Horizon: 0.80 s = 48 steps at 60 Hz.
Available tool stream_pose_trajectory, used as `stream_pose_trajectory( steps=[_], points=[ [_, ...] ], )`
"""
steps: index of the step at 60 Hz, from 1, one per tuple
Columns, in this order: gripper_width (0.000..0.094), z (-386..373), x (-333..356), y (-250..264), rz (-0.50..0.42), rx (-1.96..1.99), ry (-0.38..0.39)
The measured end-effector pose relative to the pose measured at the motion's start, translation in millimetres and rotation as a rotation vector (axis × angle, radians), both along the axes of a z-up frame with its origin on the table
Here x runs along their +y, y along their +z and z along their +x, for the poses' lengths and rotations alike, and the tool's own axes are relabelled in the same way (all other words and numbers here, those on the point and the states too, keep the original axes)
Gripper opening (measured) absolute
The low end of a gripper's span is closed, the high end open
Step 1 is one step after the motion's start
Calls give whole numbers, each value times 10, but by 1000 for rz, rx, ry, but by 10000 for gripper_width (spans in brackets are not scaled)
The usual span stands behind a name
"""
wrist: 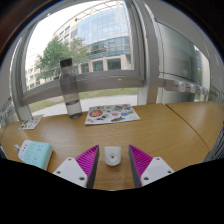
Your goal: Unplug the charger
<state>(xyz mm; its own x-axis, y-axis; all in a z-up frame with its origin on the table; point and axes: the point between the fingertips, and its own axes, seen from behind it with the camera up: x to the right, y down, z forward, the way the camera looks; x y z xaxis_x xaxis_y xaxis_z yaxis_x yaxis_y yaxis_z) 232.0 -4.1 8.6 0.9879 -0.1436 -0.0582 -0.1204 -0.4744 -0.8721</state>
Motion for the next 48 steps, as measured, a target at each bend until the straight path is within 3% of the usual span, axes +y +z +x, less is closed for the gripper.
stream_pose_trajectory(
  steps=[4, 25, 34, 48],
  points=[
    [674, 14, -18, 98, 4, -2, -12],
    [754, -551, -754, 1512, 257, -37, 24],
    [759, -1095, -1228, 1511, 267, -53, 43],
    [786, -1888, -1767, 1061, 177, -62, 114]
  ],
)
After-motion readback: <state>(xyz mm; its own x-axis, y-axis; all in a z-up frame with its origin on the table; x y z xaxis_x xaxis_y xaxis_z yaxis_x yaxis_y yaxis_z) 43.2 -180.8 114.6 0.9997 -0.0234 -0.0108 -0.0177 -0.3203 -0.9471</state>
